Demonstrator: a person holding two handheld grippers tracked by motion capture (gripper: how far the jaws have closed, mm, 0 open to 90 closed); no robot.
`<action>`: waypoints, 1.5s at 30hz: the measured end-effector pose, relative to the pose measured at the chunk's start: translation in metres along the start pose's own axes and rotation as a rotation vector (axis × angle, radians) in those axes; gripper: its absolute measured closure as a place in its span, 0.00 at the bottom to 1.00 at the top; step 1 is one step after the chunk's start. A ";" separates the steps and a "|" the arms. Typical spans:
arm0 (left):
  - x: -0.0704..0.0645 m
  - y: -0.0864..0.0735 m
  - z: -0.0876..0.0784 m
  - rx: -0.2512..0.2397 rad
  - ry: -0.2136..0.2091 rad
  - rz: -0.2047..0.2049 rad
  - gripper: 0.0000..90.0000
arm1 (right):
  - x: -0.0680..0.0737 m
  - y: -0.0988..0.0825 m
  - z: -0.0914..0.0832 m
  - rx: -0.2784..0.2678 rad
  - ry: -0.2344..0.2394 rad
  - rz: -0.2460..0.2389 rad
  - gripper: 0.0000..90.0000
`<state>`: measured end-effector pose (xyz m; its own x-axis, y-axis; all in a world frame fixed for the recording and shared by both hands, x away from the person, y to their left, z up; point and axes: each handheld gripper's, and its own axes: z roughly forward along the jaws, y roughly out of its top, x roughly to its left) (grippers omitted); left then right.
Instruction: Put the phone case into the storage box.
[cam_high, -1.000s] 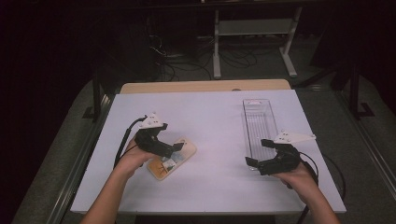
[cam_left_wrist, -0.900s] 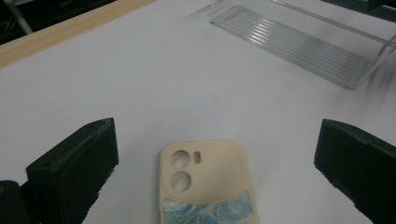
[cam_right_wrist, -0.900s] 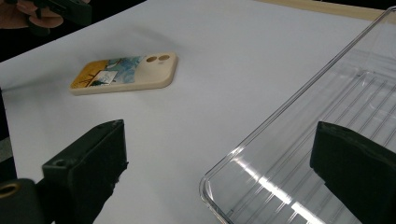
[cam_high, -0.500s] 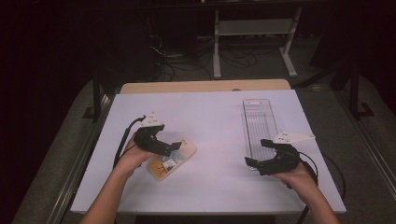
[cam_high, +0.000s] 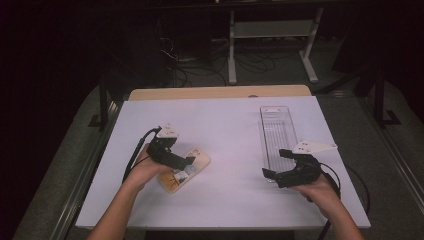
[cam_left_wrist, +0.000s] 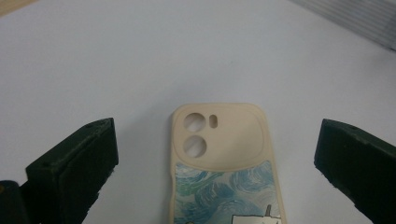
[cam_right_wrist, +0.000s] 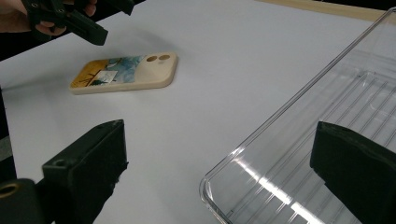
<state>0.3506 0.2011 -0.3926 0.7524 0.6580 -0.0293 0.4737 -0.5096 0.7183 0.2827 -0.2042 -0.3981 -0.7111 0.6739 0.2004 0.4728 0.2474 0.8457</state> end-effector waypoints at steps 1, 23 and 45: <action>0.001 0.000 0.000 0.014 0.002 0.020 0.00 | 0.000 0.000 0.000 0.000 0.000 0.000 0.04; -0.002 -0.020 0.016 0.120 -0.010 0.002 0.00 | 0.000 0.000 -0.001 -0.002 0.000 0.002 0.04; -0.010 -0.041 0.025 0.175 -0.014 0.025 0.00 | 0.000 0.000 0.000 0.002 -0.001 0.002 0.04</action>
<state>0.3350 0.2013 -0.4392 0.7706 0.6370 -0.0232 0.5264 -0.6154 0.5867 0.2823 -0.2044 -0.3984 -0.7097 0.6750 0.2016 0.4755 0.2478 0.8441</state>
